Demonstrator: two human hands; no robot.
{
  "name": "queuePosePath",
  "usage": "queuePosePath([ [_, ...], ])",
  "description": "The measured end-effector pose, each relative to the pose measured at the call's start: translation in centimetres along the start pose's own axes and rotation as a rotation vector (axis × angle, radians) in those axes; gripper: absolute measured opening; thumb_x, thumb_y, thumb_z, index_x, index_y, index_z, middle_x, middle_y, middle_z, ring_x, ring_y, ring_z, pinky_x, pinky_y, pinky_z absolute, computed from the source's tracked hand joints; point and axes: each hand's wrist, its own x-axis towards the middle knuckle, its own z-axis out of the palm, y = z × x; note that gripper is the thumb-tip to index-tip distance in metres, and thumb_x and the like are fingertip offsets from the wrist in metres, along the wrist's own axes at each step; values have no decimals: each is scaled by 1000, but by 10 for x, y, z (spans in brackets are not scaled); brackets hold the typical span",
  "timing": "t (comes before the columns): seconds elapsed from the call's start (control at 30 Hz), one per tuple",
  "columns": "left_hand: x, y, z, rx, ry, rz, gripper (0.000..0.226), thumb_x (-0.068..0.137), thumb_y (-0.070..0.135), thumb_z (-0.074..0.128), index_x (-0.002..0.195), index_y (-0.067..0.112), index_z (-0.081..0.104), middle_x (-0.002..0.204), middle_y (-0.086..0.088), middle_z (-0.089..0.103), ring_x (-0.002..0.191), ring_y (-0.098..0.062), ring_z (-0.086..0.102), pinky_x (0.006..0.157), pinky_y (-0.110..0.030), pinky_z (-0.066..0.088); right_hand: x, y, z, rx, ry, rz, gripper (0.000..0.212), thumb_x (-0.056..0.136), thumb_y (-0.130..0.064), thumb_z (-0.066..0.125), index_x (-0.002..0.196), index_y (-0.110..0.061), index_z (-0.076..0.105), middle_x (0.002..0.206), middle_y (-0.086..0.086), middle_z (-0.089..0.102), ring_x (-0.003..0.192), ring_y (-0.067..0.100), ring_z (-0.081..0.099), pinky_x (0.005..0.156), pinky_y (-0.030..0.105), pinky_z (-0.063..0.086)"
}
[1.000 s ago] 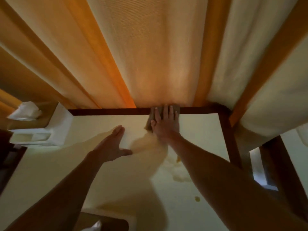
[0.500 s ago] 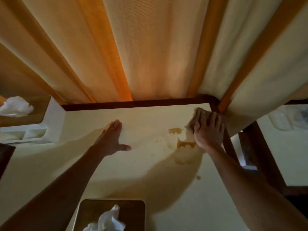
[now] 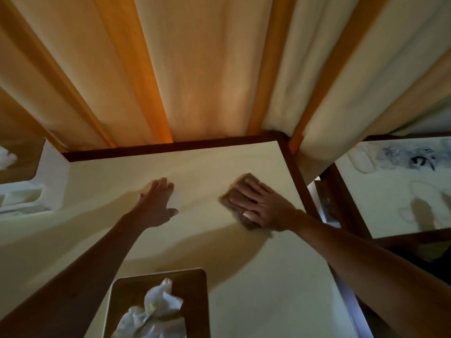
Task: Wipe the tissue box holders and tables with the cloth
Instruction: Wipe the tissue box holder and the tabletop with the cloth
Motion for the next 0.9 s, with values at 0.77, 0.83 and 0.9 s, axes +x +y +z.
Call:
queuePosePath([
  [0.77, -23, 61, 13, 10, -40, 17, 64, 98, 26, 55, 154, 16, 27, 151, -21, 29, 139, -39, 31, 116, -45, 20, -128, -44, 9, 101, -88, 190, 55, 105, -47, 16, 158, -39, 4, 167, 10, 9, 151, 45, 3, 123, 56, 12],
  [0.83, -31, 87, 15, 6, -44, 33, 60, 99, 24, 52, 154, 15, 28, 154, -19, 26, 142, -36, 28, 117, -41, 17, -143, -53, 7, 197, -76, 524, 56, 103, -49, 12, 158, -37, 10, 166, 11, 14, 151, 46, 8, 120, 58, 20],
  [0.9, -38, 112, 18, -17, -53, 53, 55, 99, 21, 50, 151, 14, 34, 153, -16, 31, 140, -34, 34, 113, -34, 25, -150, -85, 5, 277, -74, 784, 60, 102, -50, 10, 159, -32, 14, 165, 15, 16, 150, 48, 12, 120, 59, 18],
])
